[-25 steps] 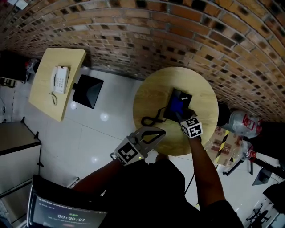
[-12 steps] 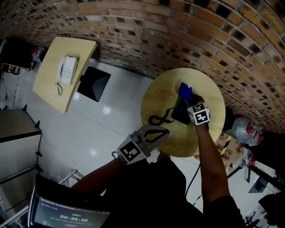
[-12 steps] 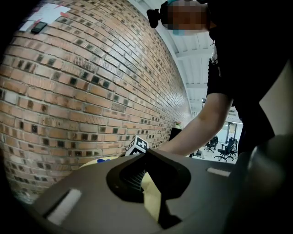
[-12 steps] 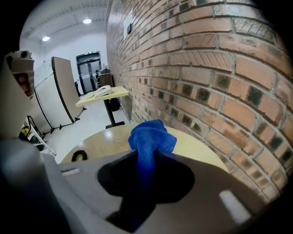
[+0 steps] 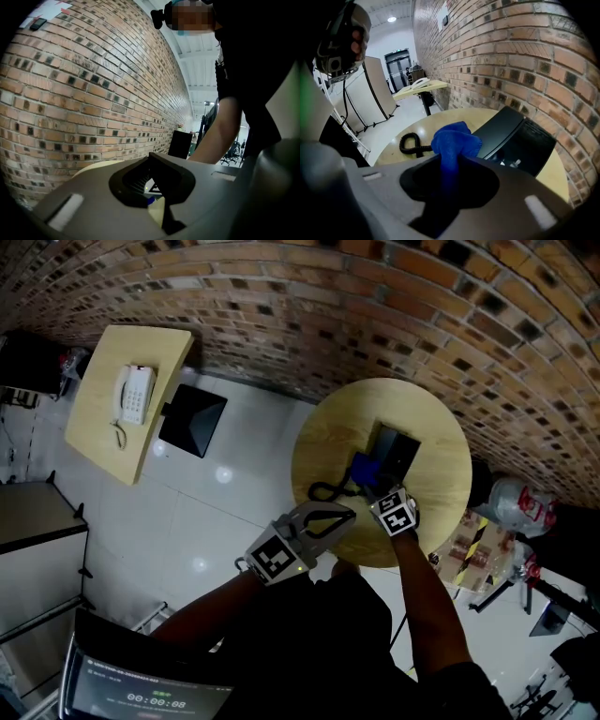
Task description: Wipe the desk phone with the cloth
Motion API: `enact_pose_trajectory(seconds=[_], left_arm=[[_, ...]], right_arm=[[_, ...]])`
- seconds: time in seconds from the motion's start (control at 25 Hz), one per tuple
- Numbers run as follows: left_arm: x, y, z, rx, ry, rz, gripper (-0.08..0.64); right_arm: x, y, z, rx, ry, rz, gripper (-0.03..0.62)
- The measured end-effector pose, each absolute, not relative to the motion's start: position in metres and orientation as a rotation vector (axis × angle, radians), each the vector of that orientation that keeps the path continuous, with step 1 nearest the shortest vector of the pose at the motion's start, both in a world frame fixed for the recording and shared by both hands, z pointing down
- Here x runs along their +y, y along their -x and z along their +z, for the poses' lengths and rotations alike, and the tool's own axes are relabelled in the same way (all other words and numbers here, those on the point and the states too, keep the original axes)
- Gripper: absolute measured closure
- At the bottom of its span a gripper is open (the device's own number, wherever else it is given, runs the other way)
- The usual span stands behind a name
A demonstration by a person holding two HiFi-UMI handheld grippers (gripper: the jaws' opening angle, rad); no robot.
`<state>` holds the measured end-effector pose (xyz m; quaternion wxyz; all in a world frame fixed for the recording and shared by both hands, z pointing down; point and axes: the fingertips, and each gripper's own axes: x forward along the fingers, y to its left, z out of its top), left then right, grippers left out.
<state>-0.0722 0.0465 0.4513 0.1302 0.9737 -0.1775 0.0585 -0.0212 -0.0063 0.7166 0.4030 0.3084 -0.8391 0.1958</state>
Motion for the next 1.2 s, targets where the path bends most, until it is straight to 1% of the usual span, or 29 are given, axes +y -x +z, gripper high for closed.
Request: enact_pose_trajectory(seconds=[0.28, 0.44, 0.88, 1.2], left_arm=[[0.05, 0.06, 0.452, -0.471, -2.844, 0.182, 0.575], [0.052, 0.052, 0.452, -0.45, -2.845, 0.185, 0.575], [0.055, 0.027, 0.447, -0.378, -2.869, 0.194, 0.575], [0.06, 0.007, 0.446, -0.336, -2.891, 0.205, 0.575]], right_arm=[[0.044, 0.035, 0.738, -2.111, -0.709, 0.604, 0.495], [0.06, 0.025, 0.74, -2.11, -0.718, 0.636, 0.495], [0.044, -0.067, 0.71, -2.082, -0.978, 0.645, 0.495], [0.03, -0.139, 0.705, -2.025, -1.139, 0.632, 0.495]])
